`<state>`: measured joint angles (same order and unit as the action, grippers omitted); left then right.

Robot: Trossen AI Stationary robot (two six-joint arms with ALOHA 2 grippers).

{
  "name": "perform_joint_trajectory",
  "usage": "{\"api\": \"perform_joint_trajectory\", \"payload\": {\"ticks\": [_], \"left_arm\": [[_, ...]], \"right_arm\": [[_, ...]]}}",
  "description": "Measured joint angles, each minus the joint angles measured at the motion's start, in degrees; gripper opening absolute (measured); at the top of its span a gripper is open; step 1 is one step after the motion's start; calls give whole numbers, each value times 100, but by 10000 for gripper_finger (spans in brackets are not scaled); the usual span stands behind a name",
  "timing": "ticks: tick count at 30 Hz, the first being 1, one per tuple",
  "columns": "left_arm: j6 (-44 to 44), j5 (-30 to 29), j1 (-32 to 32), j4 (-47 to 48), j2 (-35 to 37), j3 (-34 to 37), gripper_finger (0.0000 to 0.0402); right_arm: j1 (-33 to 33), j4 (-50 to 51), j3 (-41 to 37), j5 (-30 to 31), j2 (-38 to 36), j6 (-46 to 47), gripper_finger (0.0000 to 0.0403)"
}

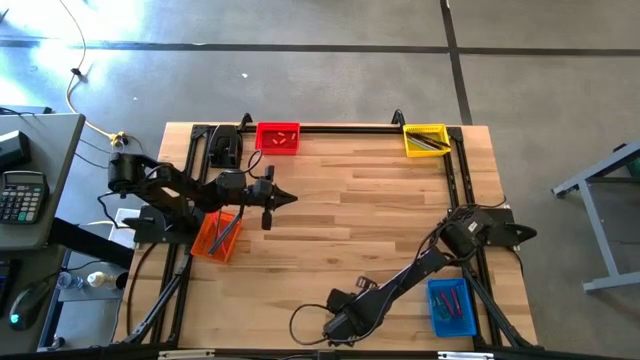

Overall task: Sort crayons/erasers/pens/pencils in bins
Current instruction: Put the green crayon into the blue basket

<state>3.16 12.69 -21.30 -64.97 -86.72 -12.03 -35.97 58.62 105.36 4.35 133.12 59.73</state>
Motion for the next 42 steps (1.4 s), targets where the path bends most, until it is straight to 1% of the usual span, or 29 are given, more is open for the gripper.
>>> {"api": "perform_joint_trajectory", "payload": {"ticks": [5, 12, 16, 21, 25, 27, 31, 34, 37, 39, 42], "left_arm": [[0, 0, 0, 0, 0, -1, 0], [0, 2, 0, 0, 0, -1, 0], [-12, 2, 0, 0, 0, -1, 0], [-15, 20, 1, 2, 0, -1, 0], [-9, 20, 2, 2, 0, -1, 0], [-1, 20, 2, 2, 0, -1, 0], [0, 22, 2, 3, 0, -1, 0], [-13, 24, 2, 5, 0, -1, 0], [-50, 26, 2, 28, 0, -1, 0], [-59, 26, 2, 39, 0, -1, 1], [-58, 28, 2, 42, 0, -1, 0]], "right_arm": [[2, 137, 145, -26, 28, 87, 20], [-2, 653, 640, 38, 72, 224, 17], [-5, 1035, 791, 68, 66, 359, 17], [-121, 1972, 1181, 47, 51, 741, 16], [-369, 2896, 1555, -33, 15, 1140, 16], [-519, 3160, 1598, -36, -86, 1437, 16], [-856, 3169, 1286, 12, -582, 2269, 16], [-1120, 3146, 880, -57, -967, 2977, 16], [-1412, 3140, 328, -331, -1430, 3804, 16], [-1621, 3057, -122, -619, -1726, 4391, 16], [-1979, 2514, -902, -806, -2212, 5353, 16]]}}
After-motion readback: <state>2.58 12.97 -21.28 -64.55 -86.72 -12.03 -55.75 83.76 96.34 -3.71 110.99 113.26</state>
